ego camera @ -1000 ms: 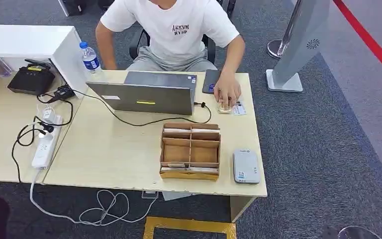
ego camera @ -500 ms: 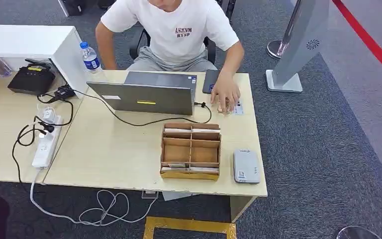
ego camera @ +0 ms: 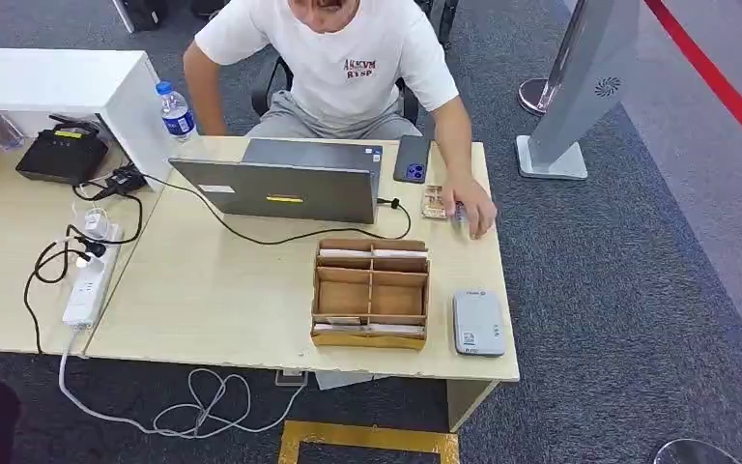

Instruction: Pass the card to the sensor for recognition and then transmit it.

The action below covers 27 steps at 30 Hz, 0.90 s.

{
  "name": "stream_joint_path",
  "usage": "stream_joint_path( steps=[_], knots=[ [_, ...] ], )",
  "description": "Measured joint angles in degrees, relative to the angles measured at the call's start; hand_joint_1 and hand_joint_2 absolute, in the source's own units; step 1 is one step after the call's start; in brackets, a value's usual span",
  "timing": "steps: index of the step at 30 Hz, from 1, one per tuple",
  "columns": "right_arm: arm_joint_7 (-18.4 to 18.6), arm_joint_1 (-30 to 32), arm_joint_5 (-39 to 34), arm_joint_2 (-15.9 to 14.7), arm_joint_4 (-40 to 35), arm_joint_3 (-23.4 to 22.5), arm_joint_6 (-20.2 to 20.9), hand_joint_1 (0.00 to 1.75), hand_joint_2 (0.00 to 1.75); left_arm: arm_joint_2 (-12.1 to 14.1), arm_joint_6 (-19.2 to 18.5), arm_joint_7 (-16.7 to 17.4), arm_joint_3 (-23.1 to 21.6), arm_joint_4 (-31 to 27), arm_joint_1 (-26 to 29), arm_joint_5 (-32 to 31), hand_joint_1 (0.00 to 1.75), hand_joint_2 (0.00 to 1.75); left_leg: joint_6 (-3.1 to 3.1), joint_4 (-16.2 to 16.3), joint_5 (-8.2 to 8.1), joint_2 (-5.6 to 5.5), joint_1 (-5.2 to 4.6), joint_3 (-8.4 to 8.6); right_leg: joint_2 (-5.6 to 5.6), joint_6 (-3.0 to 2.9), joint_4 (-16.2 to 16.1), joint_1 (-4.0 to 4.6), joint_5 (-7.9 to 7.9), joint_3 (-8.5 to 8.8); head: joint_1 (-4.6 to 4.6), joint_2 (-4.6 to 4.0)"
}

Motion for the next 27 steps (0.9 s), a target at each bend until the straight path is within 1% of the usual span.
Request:
stream_joint_path(
  steps=[4, 5, 16, 17, 21, 25, 27],
  knots=[
    [-0.11, 1.13, -1.05, 0.00, -1.18, 0.88, 2.26, 0.00, 0.00, 1.16, -0.57, -0.76, -6.24, -0.96, 1.57, 5.52, 0.00, 1.75, 0.00, 0.00, 0.00, 0.01, 0.00, 0.00, 0.00, 0.00, 0.00, 0.00, 0.00, 0.00, 0.00, 0.00],
    [-0.15, 1.36, -1.16, 0.00, -1.48, 1.01, 2.82, 0.00, 0.00, 1.44, -0.76, -0.94, -7.80, -1.27, 1.98, 6.91, 0.00, 0.00, 0.00, 0.00, 0.00, 0.01, 0.00, 0.00, 0.00, 0.00, 0.00, 0.00, 0.00, 0.00, 0.00, 0.00],
    [-1.05, 4.39, -4.17, -0.04, -4.88, 2.89, 8.77, 0.00, 0.00, 4.53, -2.27, -2.97, -24.12, -4.05, 6.28, 21.54, 0.00, 0.00, 0.00, 0.00, -0.01, 0.01, 0.00, -0.01, 0.00, -0.03, -0.01, 0.00, -0.02, 0.00, 0.00, 0.00],
    [-1.09, 4.65, -4.31, -0.09, -5.25, 3.17, 9.45, 0.00, 0.00, 4.83, -2.58, -3.08, -26.13, -4.35, 6.63, 23.18, 0.00, 0.00, 0.00, 0.00, -0.01, 0.01, 0.00, -0.02, 0.00, -0.03, -0.01, 0.00, -0.02, 0.00, 0.02, 0.00],
    [-1.16, 5.49, -5.27, -0.17, -6.25, 3.87, 11.20, 0.00, 0.00, 5.71, -2.97, -3.76, -31.07, -5.20, 7.87, 27.53, 0.00, 0.00, 0.00, 0.00, -0.01, 0.02, 0.00, -0.01, 0.00, -0.03, -0.01, 0.00, -0.02, 0.01, 0.00, 0.00],
    [-1.42, 6.34, -6.56, -0.33, -7.37, 4.42, 13.64, 0.00, 0.00, 6.56, -3.65, -4.50, -36.27, -6.14, 9.09, 33.43, 0.00, 0.00, 0.00, 0.00, -0.01, 0.02, 0.00, -0.01, 0.00, -0.03, -0.01, 0.00, -0.03, 0.01, 0.00, 0.00],
    [-1.60, 6.61, -7.08, -0.35, -7.59, 4.64, 14.23, 0.00, 0.00, 6.80, -3.78, -4.76, -37.74, -6.36, 9.42, 35.13, 0.00, 0.00, 0.00, 0.00, -0.01, 0.02, 0.00, -0.01, 0.00, -0.03, -0.01, 0.00, -0.03, 0.01, 0.00, 0.00]
  ],
)
